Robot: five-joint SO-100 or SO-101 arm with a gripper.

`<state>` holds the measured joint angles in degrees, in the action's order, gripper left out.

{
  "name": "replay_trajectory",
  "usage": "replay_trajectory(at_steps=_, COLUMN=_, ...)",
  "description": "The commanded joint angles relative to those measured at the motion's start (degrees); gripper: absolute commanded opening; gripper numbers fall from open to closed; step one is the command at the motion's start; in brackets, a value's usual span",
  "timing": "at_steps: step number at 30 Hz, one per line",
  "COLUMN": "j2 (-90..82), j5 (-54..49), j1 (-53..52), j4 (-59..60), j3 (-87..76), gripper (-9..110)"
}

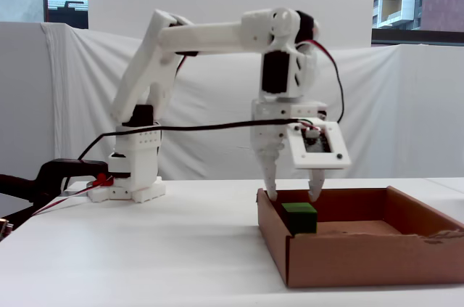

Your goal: Grasp a green cube and put it in a box.

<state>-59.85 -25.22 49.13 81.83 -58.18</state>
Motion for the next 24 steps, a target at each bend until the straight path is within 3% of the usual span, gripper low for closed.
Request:
replay_trajectory(at_steps=1, j2=-6.4, j5=-0.7, j1=-0.8, j4=0.4, j3=-0.6, gripper=22)
replay_trajectory(at_steps=8, j2=-16.5, j5=-0.7, j1=-3.3, j4=0.3, j3=-8.7, gripper=22)
replay_trajectory(at_steps=24, j2=-51.3, j5=-7.9, j1=-17.1, j4=-1.3, j3=-46.9, gripper=22)
